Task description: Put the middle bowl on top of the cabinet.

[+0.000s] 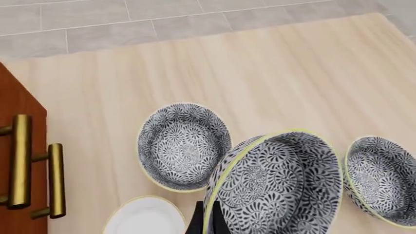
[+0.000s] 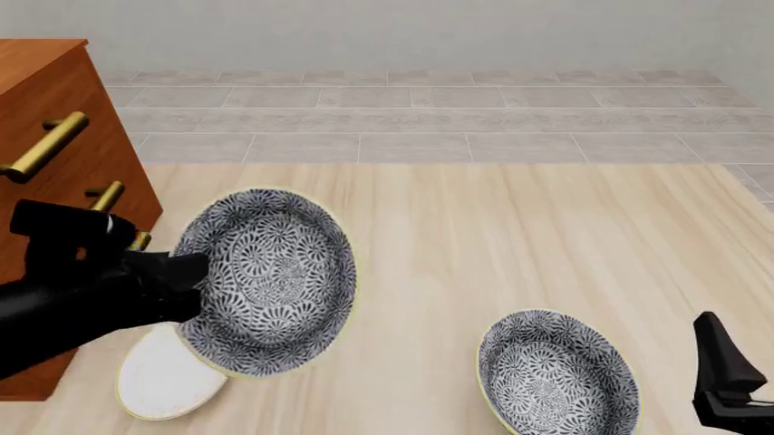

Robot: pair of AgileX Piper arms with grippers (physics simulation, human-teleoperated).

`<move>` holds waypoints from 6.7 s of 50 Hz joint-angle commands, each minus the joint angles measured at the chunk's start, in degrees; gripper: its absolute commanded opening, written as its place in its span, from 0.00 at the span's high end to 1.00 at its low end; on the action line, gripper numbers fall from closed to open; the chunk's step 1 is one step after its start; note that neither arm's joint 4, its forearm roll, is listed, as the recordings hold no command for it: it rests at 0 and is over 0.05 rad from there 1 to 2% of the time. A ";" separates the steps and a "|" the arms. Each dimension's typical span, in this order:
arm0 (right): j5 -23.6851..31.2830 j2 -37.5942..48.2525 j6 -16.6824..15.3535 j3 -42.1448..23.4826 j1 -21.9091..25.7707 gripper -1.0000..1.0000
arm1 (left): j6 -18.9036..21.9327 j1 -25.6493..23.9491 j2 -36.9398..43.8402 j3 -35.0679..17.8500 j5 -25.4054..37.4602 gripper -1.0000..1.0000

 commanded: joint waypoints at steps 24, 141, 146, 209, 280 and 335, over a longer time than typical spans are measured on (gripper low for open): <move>-0.11 0.04 0.71 -0.02 0.53 0.00 | -0.81 5.93 -7.68 -16.06 21.88 1.00; -0.42 0.07 0.96 -0.01 1.17 0.00 | -17.93 34.15 8.42 -52.05 34.74 1.00; -0.86 0.54 0.93 -0.01 1.34 0.00 | -18.88 35.40 9.29 -52.30 34.46 1.00; -3.55 3.80 0.51 0.00 1.53 0.00 | -32.99 48.41 16.91 -54.65 33.56 1.00; -5.56 5.64 0.24 -0.03 1.74 0.00 | -41.64 58.34 19.96 -53.33 37.46 1.00; -7.36 7.91 -0.06 0.00 1.52 0.00 | -43.29 61.62 20.74 -47.17 31.28 0.00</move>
